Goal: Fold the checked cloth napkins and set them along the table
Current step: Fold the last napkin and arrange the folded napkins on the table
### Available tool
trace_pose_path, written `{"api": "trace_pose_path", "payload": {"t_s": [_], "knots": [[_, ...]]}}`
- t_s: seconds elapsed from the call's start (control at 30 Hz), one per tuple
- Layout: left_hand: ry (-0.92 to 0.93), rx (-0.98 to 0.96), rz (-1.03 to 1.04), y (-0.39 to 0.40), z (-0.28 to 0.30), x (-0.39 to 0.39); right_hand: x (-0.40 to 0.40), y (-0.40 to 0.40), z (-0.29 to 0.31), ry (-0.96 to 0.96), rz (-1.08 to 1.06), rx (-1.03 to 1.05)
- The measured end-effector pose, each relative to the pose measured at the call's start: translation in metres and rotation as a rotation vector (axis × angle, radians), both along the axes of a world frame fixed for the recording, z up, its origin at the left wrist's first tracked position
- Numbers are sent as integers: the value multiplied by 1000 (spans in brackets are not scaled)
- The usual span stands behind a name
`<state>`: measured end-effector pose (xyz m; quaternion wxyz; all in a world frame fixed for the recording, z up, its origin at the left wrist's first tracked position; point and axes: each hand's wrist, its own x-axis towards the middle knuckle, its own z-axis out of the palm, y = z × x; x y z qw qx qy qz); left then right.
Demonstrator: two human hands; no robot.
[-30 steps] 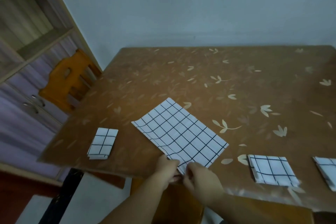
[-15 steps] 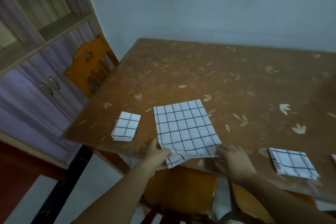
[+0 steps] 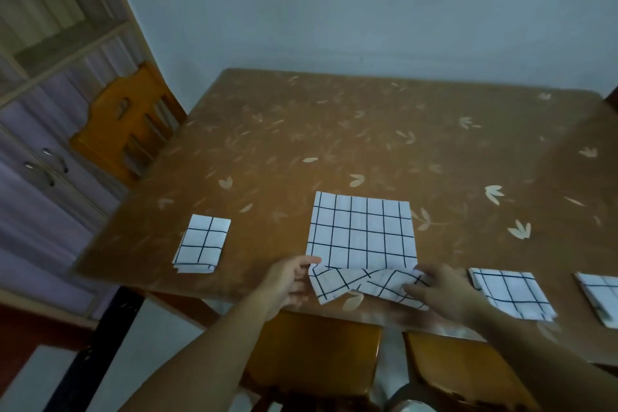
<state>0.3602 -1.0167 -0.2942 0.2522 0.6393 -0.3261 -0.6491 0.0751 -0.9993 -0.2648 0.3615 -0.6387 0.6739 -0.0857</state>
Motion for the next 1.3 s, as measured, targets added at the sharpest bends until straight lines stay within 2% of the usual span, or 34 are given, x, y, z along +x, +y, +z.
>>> {"api": "trace_pose_path", "payload": {"t_s": [0.07, 0.13, 0.2, 0.37, 0.47, 0.63, 0.77, 0.87, 1.0, 1.13, 1.3], "knots": [[-76, 2, -103, -6, -4, 4, -6, -14, -1, -109, -86, 60], [-187, -73, -282, -9, -8, 5, -11, -27, -3, -208, -181, 80], [-259, -169, -369, -13, -12, 4, -15, -36, -3, -334, -251, 68], [-349, -261, -317, -24, -23, 2, -27, -45, -18, -623, -414, 134], [-398, -261, -239, -35, -32, 4, -32, -47, -38, -766, -448, 287], [-374, -213, -125, -49, -38, 5, -35, -61, -60, -615, -384, 357], [-373, -233, -132, -64, -34, -3, -29, -83, -62, -659, -574, 232], [-386, -228, -156, -73, -33, -8, -26, -94, -65, -609, -653, 152], [-435, -240, -281, -76, -39, -8, -28, -97, -69, -514, -606, 89], [-514, -240, -276, -79, -42, -12, -29, -99, -70, -454, -586, 121], [-573, -261, -253, -88, -38, -21, -26, -111, -68, -394, -582, 8]]}}
